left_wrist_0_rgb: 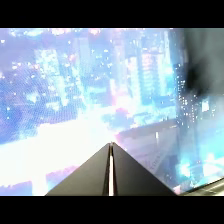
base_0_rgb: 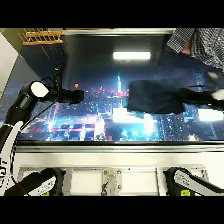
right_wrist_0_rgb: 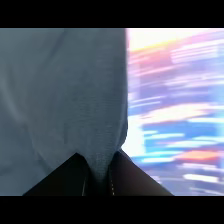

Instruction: Fold the clothes and pants, and hang the long-sleeved shirts on hangers.

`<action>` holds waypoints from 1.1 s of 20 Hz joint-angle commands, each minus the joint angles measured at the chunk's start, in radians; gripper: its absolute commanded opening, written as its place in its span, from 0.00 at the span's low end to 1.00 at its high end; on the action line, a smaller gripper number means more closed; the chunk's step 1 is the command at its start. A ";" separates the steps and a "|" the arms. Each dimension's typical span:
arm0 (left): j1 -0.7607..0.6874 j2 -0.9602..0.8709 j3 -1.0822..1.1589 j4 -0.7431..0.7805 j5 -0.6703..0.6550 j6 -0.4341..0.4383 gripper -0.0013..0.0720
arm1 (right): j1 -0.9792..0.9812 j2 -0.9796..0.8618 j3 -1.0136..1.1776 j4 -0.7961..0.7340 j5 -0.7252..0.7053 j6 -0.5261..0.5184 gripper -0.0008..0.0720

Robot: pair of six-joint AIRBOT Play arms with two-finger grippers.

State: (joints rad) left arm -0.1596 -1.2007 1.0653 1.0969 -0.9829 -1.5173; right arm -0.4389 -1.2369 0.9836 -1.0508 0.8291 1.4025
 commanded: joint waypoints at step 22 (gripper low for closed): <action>-0.001 0.001 0.000 0.002 -0.034 -0.008 0.03 | -0.376 0.349 -0.092 -0.222 0.085 0.013 0.85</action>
State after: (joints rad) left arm -0.1600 -1.2007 1.0653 1.0988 -1.0153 -1.5272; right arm -0.9062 -0.9783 0.8848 -1.4143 0.9272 1.5211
